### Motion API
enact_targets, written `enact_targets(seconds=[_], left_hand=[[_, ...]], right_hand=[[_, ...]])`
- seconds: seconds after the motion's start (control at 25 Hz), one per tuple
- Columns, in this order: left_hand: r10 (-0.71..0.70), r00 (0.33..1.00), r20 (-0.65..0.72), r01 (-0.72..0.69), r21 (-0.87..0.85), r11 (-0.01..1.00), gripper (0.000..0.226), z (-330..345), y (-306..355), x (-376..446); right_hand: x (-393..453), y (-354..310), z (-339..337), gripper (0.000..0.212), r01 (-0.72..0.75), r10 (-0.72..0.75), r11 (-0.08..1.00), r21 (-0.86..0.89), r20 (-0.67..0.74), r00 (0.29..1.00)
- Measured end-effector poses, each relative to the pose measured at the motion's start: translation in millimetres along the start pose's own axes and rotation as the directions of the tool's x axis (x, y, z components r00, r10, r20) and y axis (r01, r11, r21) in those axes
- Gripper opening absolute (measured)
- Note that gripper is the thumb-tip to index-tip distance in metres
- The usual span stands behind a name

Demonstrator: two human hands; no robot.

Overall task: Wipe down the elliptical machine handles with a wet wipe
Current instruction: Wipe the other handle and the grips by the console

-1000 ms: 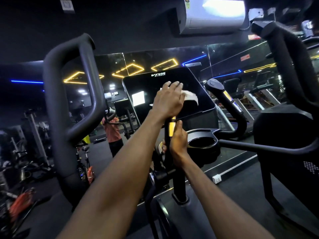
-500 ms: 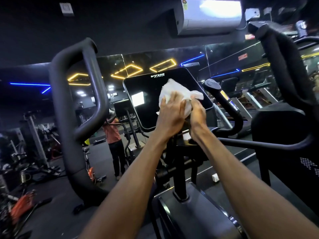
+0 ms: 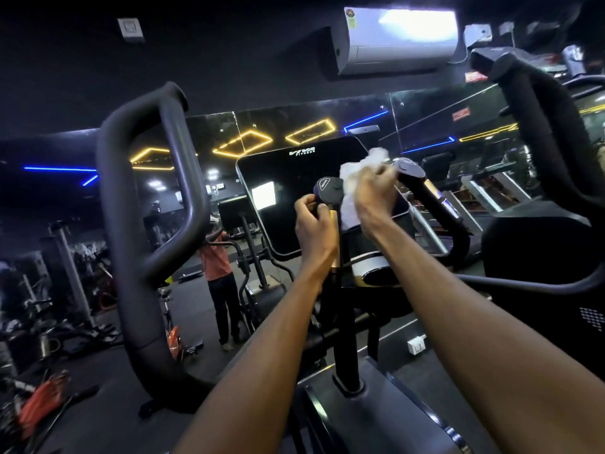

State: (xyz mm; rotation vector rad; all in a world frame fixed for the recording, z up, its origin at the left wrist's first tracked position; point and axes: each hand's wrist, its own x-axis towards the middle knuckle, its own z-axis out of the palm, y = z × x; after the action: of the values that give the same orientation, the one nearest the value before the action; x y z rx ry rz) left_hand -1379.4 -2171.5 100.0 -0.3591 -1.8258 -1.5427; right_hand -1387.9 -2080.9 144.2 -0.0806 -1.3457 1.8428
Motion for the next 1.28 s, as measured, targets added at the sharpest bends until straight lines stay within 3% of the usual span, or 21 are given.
enact_targets(seconds=[0.08,0.16,0.24,0.32,0.4,0.48,0.56,0.68,0.84,0.92,1.04,1.08,1.16,1.28], left_hand=[[0.031,0.999,-0.017,-0.032,-0.049,0.998,0.021,5.7,-7.1,0.1],[0.034,0.997,-0.07,-0.04,-0.077,0.996,0.018,7.0,-8.1,3.2],[0.003,0.985,-0.175,-0.026,-0.135,0.99,0.018,5.0,-7.2,1.0],[-0.097,0.951,-0.294,0.029,-0.226,0.974,0.017,3.0,-14.0,2.6],[-0.224,0.899,-0.376,0.102,-0.317,0.943,0.02,0.6,-18.9,4.5],[-0.331,0.853,-0.403,0.175,-0.375,0.91,0.021,-0.6,-21.1,3.6],[-0.412,0.825,-0.386,0.231,-0.436,0.87,0.019,-2.0,-17.8,0.4],[-0.485,0.811,-0.328,0.266,-0.531,0.804,0.025,-3.9,-14.2,1.7],[-0.525,0.815,-0.247,0.332,-0.542,0.772,0.03,-8.4,-14.2,-3.6],[-0.417,0.887,-0.196,0.3,-0.44,0.846,0.034,-6.0,-11.1,-3.4],[-0.204,0.979,-0.024,0.204,0.023,0.979,0.058,3.7,-0.2,7.6],[-0.204,0.976,0.079,0.192,0.137,0.972,0.072,4.9,3.2,12.8],[-0.213,0.951,0.225,0.15,0.267,0.952,0.098,8.2,-9.4,34.7],[-0.19,0.949,0.253,0.12,0.266,0.956,0.104,2.0,-10.3,34.0]], right_hand=[[-3.2,2.1,26.9,0.027,0.121,-0.056,0.97,-0.213,0.287,0.956],[0.2,4.8,42.8,0.029,0.09,-0.017,0.967,-0.24,0.291,0.957],[-2.1,21.9,40.1,0.033,-0.133,0.118,0.991,0.029,0.307,0.944],[-10.8,38.7,32.2,0.045,-0.381,0.25,0.9,0.212,0.465,0.849],[-3.7,36.4,32.6,0.056,-0.481,0.289,0.839,0.255,0.539,0.791],[-0.4,25.8,31.8,0.063,-0.53,0.318,0.796,0.294,0.542,0.778],[-8.9,35.2,29.4,0.067,-0.477,0.293,0.835,0.275,0.512,0.807],[-26.7,47.9,21.1,0.068,-0.351,0.242,0.931,0.101,0.55,0.799],[-27.1,35.0,25.8,0.065,-0.207,0.162,0.977,0.052,0.45,0.878],[-43.7,52.2,18.7,0.055,-0.167,0.168,0.985,-0.042,0.43,0.887],[-58.4,58.8,7.7,0.049,-0.356,0.265,0.928,0.107,0.482,0.835],[-58.9,57.3,5.6,0.05,-0.414,0.282,0.894,0.169,0.505,0.816],[-66.8,67.8,3.5,0.06,-0.375,0.26,0.911,0.171,0.468,0.845],[-88.2,96.2,-1.8,0.065,-0.317,0.218,0.927,0.203,0.396,0.892]])
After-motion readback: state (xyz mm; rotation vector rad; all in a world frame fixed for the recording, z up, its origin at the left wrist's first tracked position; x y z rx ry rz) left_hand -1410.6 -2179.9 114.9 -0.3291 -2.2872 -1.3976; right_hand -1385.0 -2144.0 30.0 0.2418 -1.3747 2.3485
